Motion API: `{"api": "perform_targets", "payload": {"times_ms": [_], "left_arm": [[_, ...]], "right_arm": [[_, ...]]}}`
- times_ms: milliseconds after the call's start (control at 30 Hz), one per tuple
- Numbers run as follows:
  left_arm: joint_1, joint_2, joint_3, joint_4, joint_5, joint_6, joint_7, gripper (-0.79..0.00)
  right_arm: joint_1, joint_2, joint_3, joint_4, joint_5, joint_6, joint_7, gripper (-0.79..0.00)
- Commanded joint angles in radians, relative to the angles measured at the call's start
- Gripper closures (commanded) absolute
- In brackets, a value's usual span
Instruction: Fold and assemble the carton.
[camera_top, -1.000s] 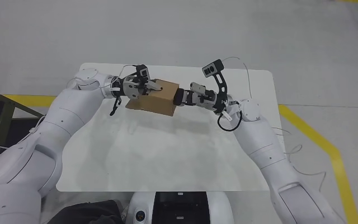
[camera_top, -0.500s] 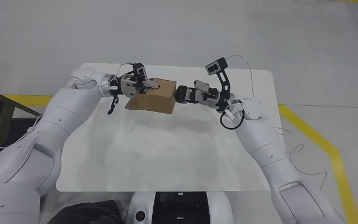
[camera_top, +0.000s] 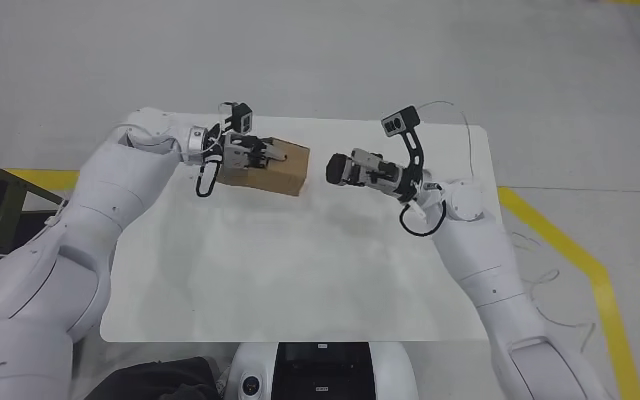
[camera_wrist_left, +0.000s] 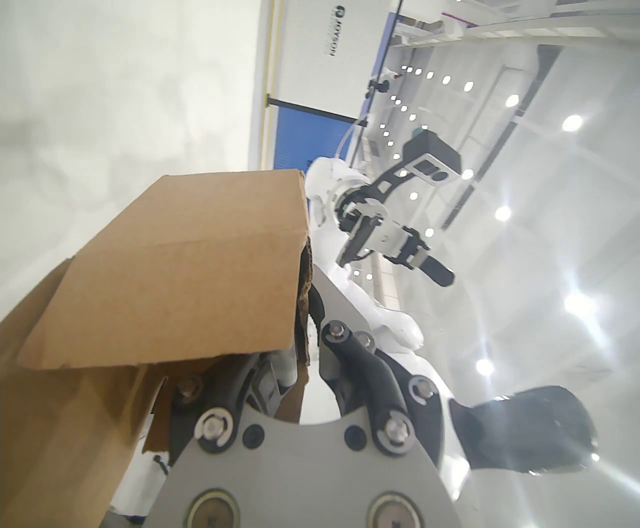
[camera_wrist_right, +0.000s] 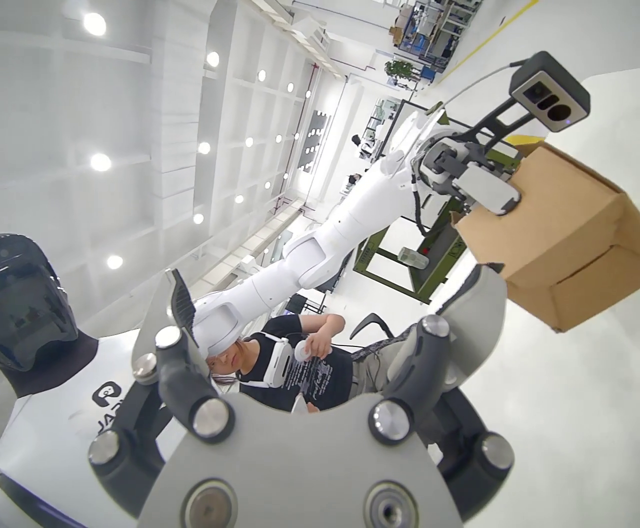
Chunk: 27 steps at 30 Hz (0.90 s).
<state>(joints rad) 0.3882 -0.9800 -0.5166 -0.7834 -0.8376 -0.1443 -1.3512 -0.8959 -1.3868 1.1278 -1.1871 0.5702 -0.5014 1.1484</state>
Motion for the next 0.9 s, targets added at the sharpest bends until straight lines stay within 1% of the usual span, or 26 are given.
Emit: {"api": "perform_targets", "payload": {"times_ms": [0,100,200,300,433,567,600,633,667,700,733,867], "left_arm": [[0.0,0.002,0.007,-0.044,0.109,-0.022,0.081,0.0],[0.008,0.007,0.019,-0.124,0.264,-0.023,0.209,0.0],[0.022,0.015,0.031,-0.214,0.411,0.02,0.307,0.0],[0.036,0.025,0.035,-0.296,0.536,0.088,0.371,0.0],[0.059,0.04,0.021,-0.384,0.619,0.163,0.394,0.0],[0.077,0.054,0.001,-0.447,0.668,0.222,0.376,0.0],[0.08,0.057,-0.003,-0.46,0.679,0.235,0.368,-0.068],[0.083,0.06,-0.007,-0.472,0.691,0.248,0.36,-0.163],[0.087,0.062,-0.009,-0.483,0.702,0.26,0.351,-0.265],[0.09,0.064,-0.012,-0.493,0.711,0.27,0.345,-0.388],[0.095,0.065,-0.016,-0.501,0.715,0.277,0.339,-0.776],[0.108,0.069,-0.041,-0.522,0.696,0.294,0.317,-0.785]], "right_arm": [[-0.01,0.007,0.014,-0.012,-0.047,-0.009,-0.011,-0.785],[-0.032,0.02,0.046,-0.035,-0.099,-0.016,-0.028,-0.785],[-0.063,0.033,0.087,-0.067,-0.111,-0.013,-0.037,-0.785],[-0.093,0.046,0.126,-0.101,-0.122,-0.003,-0.044,-0.785],[-0.129,0.06,0.166,-0.152,-0.142,0.015,-0.048,-0.785],[-0.151,0.071,0.188,-0.187,-0.156,0.034,-0.046,-0.785],[-0.155,0.073,0.19,-0.192,-0.158,0.037,-0.045,-0.785],[-0.157,0.075,0.192,-0.196,-0.159,0.041,-0.045,-0.785],[-0.159,0.076,0.193,-0.198,-0.16,0.045,-0.044,-0.785],[-0.16,0.077,0.193,-0.2,-0.16,0.049,-0.043,-0.785],[-0.16,0.079,0.192,-0.2,-0.16,0.052,-0.043,-0.785],[-0.154,0.082,0.184,-0.192,-0.158,0.06,-0.041,-0.785]]}}
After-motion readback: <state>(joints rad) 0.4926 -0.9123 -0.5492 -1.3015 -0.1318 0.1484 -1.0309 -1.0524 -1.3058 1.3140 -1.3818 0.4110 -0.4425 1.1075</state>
